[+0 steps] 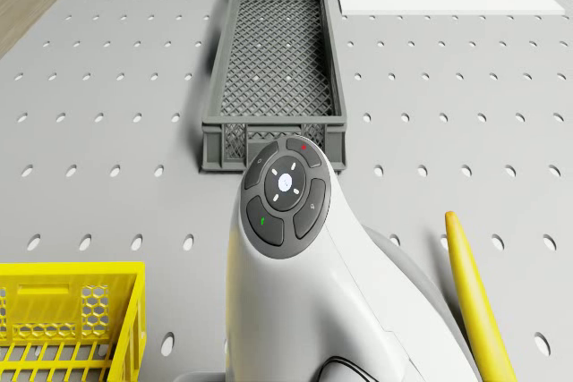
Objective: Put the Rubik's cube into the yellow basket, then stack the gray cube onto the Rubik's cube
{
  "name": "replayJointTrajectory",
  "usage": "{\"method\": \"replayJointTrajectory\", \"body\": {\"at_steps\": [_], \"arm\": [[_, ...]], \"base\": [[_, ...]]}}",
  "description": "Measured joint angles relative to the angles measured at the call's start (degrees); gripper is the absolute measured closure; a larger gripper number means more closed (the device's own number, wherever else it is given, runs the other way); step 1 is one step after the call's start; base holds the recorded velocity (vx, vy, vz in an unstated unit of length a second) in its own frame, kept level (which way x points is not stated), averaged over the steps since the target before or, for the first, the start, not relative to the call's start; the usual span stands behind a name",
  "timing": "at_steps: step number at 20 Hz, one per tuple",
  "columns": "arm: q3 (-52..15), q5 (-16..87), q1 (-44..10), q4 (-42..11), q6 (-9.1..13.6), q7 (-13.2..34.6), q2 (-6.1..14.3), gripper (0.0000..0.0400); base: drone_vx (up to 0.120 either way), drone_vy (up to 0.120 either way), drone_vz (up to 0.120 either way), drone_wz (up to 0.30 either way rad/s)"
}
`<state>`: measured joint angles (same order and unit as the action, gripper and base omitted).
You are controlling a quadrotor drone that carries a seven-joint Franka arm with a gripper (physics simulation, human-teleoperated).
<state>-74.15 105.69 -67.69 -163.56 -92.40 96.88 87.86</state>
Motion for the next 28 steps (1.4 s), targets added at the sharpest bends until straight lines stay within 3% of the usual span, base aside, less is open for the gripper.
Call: {"method": "replayJointTrajectory", "body": {"at_steps": [8,28], "arm": [[0.0,0.0,0.0,0.0,-0.1,0.0,0.1,0.0],[7.0,6.6,-0.1,2.1,-2.7,-1.2,0.1,0.0]], "base": [[0.0,-0.11,-0.015,0.0],[0.0,0.0,0.0,0.0]]}}
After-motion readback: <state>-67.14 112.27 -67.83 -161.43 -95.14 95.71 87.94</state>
